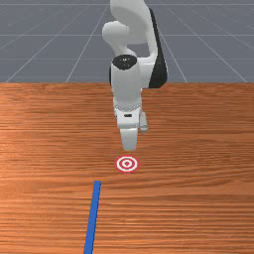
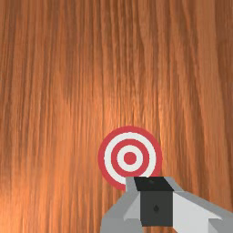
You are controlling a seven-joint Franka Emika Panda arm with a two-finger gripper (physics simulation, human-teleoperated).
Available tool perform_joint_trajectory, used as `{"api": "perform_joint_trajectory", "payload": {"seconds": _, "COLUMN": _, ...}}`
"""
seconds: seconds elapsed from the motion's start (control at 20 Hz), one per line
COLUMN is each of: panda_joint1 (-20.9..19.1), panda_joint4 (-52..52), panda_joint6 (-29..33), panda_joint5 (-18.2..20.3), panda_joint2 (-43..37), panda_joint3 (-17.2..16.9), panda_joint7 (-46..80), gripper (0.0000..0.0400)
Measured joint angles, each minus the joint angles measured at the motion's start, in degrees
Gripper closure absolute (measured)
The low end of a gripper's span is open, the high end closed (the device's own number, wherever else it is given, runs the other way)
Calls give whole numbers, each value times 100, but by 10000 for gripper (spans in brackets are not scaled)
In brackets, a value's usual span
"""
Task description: Pull the pivot to the target area
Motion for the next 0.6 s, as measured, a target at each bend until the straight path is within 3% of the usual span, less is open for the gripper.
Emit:
{"api": "perform_joint_trajectory", "payload": {"seconds": 0.1, "panda_joint1": 25, "panda_joint4": -3, "panda_joint6": 7, "panda_joint5": -27, "panda_joint2": -3, "panda_joint3": -14, "panda_joint7": 39, "gripper": 400}}
{"api": "perform_joint_trajectory", "payload": {"seconds": 0.15, "panda_joint1": -99, "panda_joint4": 9, "panda_joint6": -32, "panda_joint5": 177, "panda_joint2": 4, "panda_joint3": 107, "panda_joint7": -160, "gripper": 400}}
{"api": "perform_joint_trajectory", "payload": {"seconds": 0.2, "panda_joint1": 75, "panda_joint4": -1, "panda_joint6": -14, "panda_joint5": -301, "panda_joint2": -22, "panda_joint3": -61, "panda_joint7": -171, "gripper": 400}}
{"api": "perform_joint_trajectory", "payload": {"seconds": 0.5, "panda_joint1": 91, "panda_joint4": -284, "panda_joint6": 94, "panda_joint5": -285, "panda_joint2": -207, "panda_joint3": -69, "panda_joint7": -99, "gripper": 400}}
{"api": "perform_joint_trajectory", "payload": {"seconds": 0.6, "panda_joint1": 112, "panda_joint4": -633, "panda_joint6": 468, "panda_joint5": -254, "panda_joint2": -380, "panda_joint3": -92, "panda_joint7": 38, "gripper": 400}}
